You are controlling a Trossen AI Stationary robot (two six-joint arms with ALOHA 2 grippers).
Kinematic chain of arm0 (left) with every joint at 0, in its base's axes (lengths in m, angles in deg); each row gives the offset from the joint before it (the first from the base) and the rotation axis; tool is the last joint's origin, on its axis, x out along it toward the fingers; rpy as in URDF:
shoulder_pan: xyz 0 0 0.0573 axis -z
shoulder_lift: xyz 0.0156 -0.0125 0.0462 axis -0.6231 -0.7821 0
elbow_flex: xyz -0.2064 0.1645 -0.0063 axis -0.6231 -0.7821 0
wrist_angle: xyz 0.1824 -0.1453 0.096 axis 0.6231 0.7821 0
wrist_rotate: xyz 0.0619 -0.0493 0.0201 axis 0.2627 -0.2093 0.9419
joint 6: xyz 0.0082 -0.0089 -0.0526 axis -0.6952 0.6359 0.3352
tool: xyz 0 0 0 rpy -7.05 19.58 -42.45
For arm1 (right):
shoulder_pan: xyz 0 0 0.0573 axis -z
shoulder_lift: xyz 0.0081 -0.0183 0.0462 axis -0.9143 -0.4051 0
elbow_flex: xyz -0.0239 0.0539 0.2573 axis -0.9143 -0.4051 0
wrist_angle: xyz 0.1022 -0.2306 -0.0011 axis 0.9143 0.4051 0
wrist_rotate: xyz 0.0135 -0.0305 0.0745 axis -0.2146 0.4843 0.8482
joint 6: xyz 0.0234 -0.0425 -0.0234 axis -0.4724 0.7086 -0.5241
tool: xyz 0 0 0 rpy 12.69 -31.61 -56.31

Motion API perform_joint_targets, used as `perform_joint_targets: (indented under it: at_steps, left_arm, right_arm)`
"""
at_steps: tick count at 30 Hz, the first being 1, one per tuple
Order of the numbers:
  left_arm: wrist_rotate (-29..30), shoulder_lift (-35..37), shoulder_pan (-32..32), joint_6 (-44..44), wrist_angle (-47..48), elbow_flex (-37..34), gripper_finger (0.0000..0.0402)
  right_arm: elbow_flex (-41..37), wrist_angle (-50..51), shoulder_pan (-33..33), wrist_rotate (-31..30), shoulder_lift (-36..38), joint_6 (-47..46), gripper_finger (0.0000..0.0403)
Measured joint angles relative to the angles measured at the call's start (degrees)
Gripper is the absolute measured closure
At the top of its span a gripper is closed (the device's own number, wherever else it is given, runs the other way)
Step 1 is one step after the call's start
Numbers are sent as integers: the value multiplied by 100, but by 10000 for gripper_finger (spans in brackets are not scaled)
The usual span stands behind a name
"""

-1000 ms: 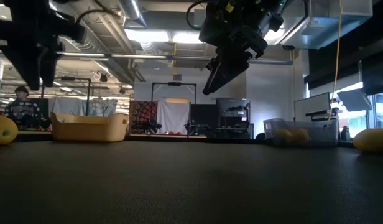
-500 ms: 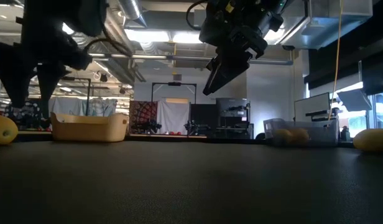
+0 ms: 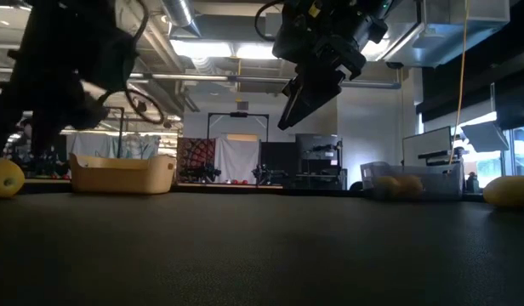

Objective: Sort produce into baskets
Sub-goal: Put the yellow lemon into the black bin

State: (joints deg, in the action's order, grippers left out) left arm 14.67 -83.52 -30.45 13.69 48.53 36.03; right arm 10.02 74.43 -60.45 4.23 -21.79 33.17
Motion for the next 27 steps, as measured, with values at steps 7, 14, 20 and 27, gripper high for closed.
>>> perform_joint_targets:
  at_steps: [7, 14, 20, 27]
  left_arm:
    - [-44, 0, 0, 147, -234, -282, 25]
    - [-42, -20, 0, 307, -311, -506, 25]
    - [17, -20, 0, 546, -358, -612, 25]
    - [23, -365, 0, 484, -400, -608, 25]
  right_arm:
    - [0, -71, 0, 2, 0, 0, 235]
    - [0, -146, 0, 4, 0, -2, 235]
    - [0, -143, 0, 6, 0, -2, 235]
    - [0, -142, 0, 7, 0, -1, 235]
